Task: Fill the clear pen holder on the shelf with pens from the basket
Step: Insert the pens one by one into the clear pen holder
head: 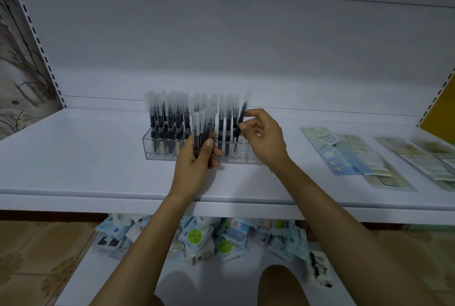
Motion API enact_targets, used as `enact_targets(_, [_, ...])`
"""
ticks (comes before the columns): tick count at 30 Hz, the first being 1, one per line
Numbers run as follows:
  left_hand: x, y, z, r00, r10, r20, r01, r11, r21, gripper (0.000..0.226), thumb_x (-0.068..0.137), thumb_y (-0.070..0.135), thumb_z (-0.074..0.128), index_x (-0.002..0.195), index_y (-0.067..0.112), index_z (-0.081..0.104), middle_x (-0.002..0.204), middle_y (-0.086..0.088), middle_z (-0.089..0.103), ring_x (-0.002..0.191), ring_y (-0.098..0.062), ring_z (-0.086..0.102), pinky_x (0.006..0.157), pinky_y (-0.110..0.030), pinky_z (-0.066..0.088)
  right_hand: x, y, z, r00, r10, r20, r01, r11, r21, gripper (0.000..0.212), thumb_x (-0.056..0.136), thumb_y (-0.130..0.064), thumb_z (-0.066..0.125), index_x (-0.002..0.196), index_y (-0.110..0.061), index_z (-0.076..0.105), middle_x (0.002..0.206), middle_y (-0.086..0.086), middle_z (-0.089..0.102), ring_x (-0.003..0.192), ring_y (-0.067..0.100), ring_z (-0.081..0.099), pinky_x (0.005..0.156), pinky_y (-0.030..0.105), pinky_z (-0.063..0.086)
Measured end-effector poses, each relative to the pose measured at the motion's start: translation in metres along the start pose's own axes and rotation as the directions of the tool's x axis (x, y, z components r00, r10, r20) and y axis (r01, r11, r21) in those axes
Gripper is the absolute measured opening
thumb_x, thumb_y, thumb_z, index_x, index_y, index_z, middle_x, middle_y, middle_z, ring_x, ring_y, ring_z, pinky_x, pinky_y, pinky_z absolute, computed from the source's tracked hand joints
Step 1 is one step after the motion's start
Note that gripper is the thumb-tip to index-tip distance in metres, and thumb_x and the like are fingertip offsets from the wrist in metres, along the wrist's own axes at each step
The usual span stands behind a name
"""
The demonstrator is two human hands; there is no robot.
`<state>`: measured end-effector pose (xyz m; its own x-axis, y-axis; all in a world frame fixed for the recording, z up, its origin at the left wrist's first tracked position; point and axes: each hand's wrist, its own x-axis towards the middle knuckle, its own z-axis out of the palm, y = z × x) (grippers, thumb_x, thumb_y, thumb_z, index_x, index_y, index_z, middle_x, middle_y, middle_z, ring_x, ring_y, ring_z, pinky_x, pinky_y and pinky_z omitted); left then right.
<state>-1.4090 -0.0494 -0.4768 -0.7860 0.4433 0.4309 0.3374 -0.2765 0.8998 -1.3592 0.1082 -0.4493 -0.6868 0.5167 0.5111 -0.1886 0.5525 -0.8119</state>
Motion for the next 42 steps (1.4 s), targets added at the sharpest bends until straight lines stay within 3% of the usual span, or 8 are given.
enact_targets(4, [0.0001,0.0002,0.0003,1.000,0.001,-0.004,-0.001,1.000,0.005,0.019,0.100,0.014,0.045,0.115,0.008,0.054,0.076,-0.008,0.063,0.055,-0.004,0.057,0.058,-0.018,0.051,-0.0005,-0.0001,-0.0006,1.000,0.030,0.005,-0.030,1.000,0.005,0.018,0.087,-0.010,0.065,0.103,-0.010,0.058,0.089,0.005,0.065,0.077,0.012,0.059,0.065,0.005,0.044])
enact_targets(10, [-0.0003,0.0008,0.0003,1.000,-0.017,-0.016,0.017,0.999,0.039,0.021,0.100,0.017,0.045,0.116,0.007,0.052,0.075,-0.004,0.063,0.054,-0.003,0.056,0.057,-0.018,0.049,-0.0022,-0.0025,-0.0011,1.000,0.009,0.003,-0.009,1.000,0.001,0.019,0.082,-0.004,0.067,0.097,-0.011,0.058,0.084,0.007,0.064,0.074,0.013,0.059,0.065,0.008,0.046])
enact_targets(17, [0.0008,0.0005,0.0002,0.999,-0.034,-0.027,0.036,0.997,0.073,0.020,0.100,0.019,0.046,0.113,0.006,0.053,0.074,-0.002,0.063,0.054,-0.005,0.056,0.058,-0.019,0.049,-0.0039,-0.0031,-0.0010,1.000,-0.012,-0.005,0.012,1.000,0.003,0.021,0.079,-0.002,0.070,0.095,-0.012,0.060,0.077,0.001,0.063,0.065,-0.001,0.056,0.064,0.005,0.045])
enact_targets(24, [0.0006,0.0011,0.0001,0.999,-0.031,-0.034,0.034,0.997,0.074,0.015,0.100,0.019,0.046,0.110,0.013,0.055,0.074,-0.003,0.064,0.055,-0.005,0.055,0.058,-0.020,0.049,-0.0045,-0.0027,-0.0001,1.000,-0.015,-0.015,0.016,1.000,0.019,0.019,0.077,-0.005,0.075,0.091,-0.011,0.062,0.079,0.001,0.063,0.068,0.004,0.057,0.064,0.007,0.046])
enact_targets(36, [0.0011,0.0026,-0.0013,0.999,-0.042,-0.009,0.042,0.998,0.049,0.021,0.100,0.017,0.045,0.113,0.002,0.053,0.074,-0.005,0.063,0.053,-0.004,0.056,0.056,-0.018,0.048,-0.0033,-0.0028,0.0000,1.000,0.003,-0.019,-0.003,1.000,0.004,0.017,0.078,-0.007,0.074,0.089,-0.012,0.062,0.077,-0.002,0.063,0.066,-0.001,0.057,0.063,0.006,0.046])
enact_targets(42, [-0.0014,0.0061,-0.0032,0.996,-0.085,0.014,0.085,0.996,0.027,0.023,0.100,0.016,0.044,0.117,0.004,0.054,0.075,-0.006,0.063,0.053,-0.004,0.056,0.056,-0.016,0.048,-0.0032,-0.0028,0.0016,0.999,0.008,-0.033,-0.008,1.000,-0.010,0.020,0.077,-0.007,0.075,0.090,-0.013,0.061,0.079,0.000,0.064,0.070,0.007,0.059,0.063,0.007,0.047])
